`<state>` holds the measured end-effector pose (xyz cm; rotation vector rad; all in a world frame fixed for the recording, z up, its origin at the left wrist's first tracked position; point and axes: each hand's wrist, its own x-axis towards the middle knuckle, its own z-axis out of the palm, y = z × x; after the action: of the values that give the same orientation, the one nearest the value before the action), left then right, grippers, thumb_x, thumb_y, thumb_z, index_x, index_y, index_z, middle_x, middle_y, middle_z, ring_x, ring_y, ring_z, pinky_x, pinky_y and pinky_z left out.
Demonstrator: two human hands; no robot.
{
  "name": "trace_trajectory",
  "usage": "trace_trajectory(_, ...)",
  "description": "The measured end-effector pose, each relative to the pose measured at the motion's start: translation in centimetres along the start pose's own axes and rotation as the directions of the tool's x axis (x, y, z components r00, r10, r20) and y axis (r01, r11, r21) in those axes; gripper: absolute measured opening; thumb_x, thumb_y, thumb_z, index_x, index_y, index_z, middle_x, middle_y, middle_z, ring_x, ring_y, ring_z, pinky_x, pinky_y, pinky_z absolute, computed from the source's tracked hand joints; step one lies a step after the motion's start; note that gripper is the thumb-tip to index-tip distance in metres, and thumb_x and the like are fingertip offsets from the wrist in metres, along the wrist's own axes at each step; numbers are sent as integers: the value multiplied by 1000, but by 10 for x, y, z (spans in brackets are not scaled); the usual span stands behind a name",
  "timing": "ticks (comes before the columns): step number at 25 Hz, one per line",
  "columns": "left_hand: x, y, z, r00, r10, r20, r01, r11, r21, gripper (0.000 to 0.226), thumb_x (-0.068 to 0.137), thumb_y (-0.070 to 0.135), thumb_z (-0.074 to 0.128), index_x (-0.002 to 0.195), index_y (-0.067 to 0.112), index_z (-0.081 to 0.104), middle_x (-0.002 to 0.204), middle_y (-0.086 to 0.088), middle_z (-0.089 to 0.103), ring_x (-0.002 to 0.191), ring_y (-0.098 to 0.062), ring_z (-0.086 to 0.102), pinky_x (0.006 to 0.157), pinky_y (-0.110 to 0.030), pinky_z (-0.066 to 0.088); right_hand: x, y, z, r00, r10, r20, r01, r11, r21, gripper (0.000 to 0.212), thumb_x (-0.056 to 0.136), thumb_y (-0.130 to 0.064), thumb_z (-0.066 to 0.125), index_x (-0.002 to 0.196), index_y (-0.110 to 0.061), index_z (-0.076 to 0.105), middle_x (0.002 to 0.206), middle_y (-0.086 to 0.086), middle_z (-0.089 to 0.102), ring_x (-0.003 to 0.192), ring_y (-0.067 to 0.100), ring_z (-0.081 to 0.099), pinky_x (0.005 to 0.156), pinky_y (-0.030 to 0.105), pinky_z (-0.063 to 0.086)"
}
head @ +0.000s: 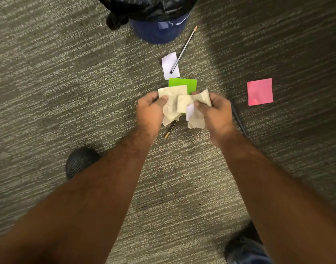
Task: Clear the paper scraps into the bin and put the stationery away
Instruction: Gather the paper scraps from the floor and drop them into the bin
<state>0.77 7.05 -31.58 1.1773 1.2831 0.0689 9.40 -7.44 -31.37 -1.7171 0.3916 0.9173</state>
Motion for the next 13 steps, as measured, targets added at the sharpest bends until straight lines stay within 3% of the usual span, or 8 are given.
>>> trace_trajectory(2, 0, 2, -1, 999, -37, -29, 36, 999, -32, 24, 97, 2, 63, 86, 21, 73, 90, -4, 76, 72, -18, 71, 60, -28, 59, 4, 2, -10, 996, 11, -87, -3, 995, 96, 21, 95, -1, 69, 107, -16, 78, 106, 10, 77, 93, 28, 69, 63, 35, 57)
trace_trajectory(4, 2, -1, -6, 1000, 9, -12, -7, 980, 201, 17, 98, 5, 62, 94, 18, 72, 106, -3, 71, 84, -19, 70, 62, -27, 59, 7, 3, -20, 989, 35, -146, -19, 993, 116, 19, 96, 0, 68, 108, -13, 76, 105, 12, 76, 90, 28, 68, 59, 36, 58)
trace_trajectory(5, 3, -5, -11, 995, 88, 52, -102, 904, 415, 14, 98, 9, 63, 102, 16, 74, 116, 0, 66, 96, -19, 68, 73, -28, 60, 8, 2, -24, 986, 50, -157, -35, 994, 102, 19, 97, 1, 67, 105, -14, 74, 105, 12, 74, 88, 29, 68, 53, 35, 58)
trace_trajectory(6, 3, -10, -14, 974, 156, 163, -224, 760, 609, 16, 98, 13, 66, 111, 14, 75, 122, 3, 61, 107, -17, 63, 90, -29, 59, 8, 2, -27, 984, 64, -167, -52, 996, 72, 19, 98, 1, 65, 104, -16, 72, 105, 13, 72, 87, 30, 67, 46, 34, 58)
trace_trajectory(8, 1, -20, -15, 911, 245, 332, -411, 458, 788, 28, 94, 25, 73, 119, 14, 75, 128, 6, 57, 121, -14, 50, 113, -33, 46, 5, 2, -28, 983, 70, -167, -67, 998, 22, 18, 99, 0, 63, 109, -13, 69, 109, 15, 70, 88, 31, 67, 42, 34, 57)
trace_trajectory(9, -2, -20, -14, 891, 280, 356, -445, 393, 804, 33, 91, 30, 76, 121, 16, 75, 128, 6, 57, 122, -14, 47, 116, -35, 43, 6, 4, -27, 986, 64, -153, -62, 998, 18, 19, 99, 0, 63, 112, -11, 69, 112, 17, 71, 90, 33, 67, 44, 36, 58)
trace_trajectory(11, -4, -18, -9, 877, 320, 358, -462, 356, 812, 38, 88, 33, 79, 123, 20, 70, 129, 5, 56, 121, -16, 46, 115, -38, 43, 9, 7, -22, 990, 36, -137, -36, 999, 2, 23, 97, -2, 64, 116, -12, 70, 116, 18, 72, 96, 35, 69, 53, 43, 63)
trace_trajectory(13, -4, -16, -2, 886, 313, 341, -442, 354, 824, 50, 86, 30, 80, 131, 22, 60, 133, 3, 55, 124, -19, 46, 115, -40, 43, 14, 4, -15, 988, -93, -126, 70, 983, -172, 22, 91, -8, 67, 111, -17, 72, 116, 12, 71, 102, 32, 70, 80, 48, 65)
